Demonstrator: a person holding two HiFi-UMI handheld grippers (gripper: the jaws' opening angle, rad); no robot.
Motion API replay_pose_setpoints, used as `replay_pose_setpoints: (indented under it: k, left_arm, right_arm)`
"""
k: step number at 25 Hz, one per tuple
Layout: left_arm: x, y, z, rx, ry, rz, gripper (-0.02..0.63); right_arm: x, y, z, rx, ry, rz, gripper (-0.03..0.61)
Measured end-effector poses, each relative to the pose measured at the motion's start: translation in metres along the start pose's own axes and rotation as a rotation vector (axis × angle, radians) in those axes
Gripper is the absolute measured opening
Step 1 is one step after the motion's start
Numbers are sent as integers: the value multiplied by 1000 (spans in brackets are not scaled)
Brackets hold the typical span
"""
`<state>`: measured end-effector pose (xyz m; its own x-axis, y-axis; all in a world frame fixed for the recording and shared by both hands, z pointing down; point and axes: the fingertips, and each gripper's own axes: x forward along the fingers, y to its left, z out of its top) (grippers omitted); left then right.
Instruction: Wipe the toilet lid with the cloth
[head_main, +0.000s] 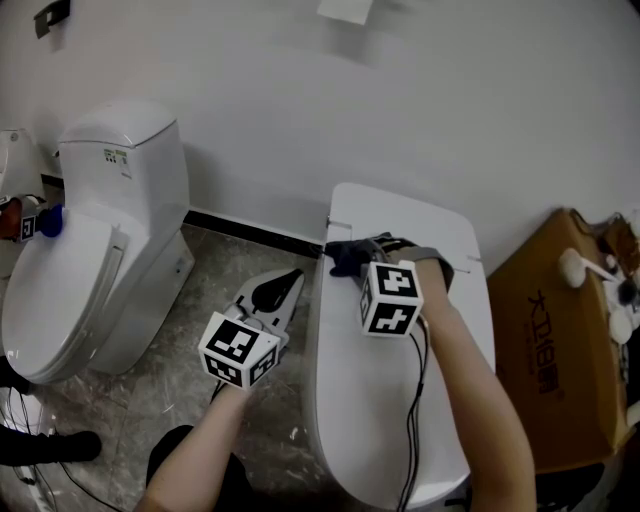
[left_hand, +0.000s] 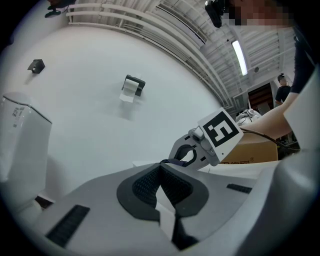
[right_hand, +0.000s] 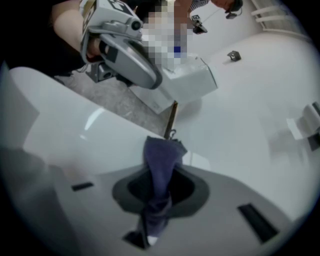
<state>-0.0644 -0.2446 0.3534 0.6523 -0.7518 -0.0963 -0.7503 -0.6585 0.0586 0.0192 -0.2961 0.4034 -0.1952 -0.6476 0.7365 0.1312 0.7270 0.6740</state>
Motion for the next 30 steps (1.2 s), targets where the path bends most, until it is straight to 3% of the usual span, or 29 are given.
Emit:
replay_pose_setpoints:
  k: [10, 30]
  left_arm:
    - [2, -9, -4, 28, 25, -15, 15]
    - [16, -12, -19, -6, 46, -34, 15]
  right_arm:
    - [-20, 28, 13, -25, -11, 29, 63]
    - [-51, 61, 23, -11, -25, 49, 63]
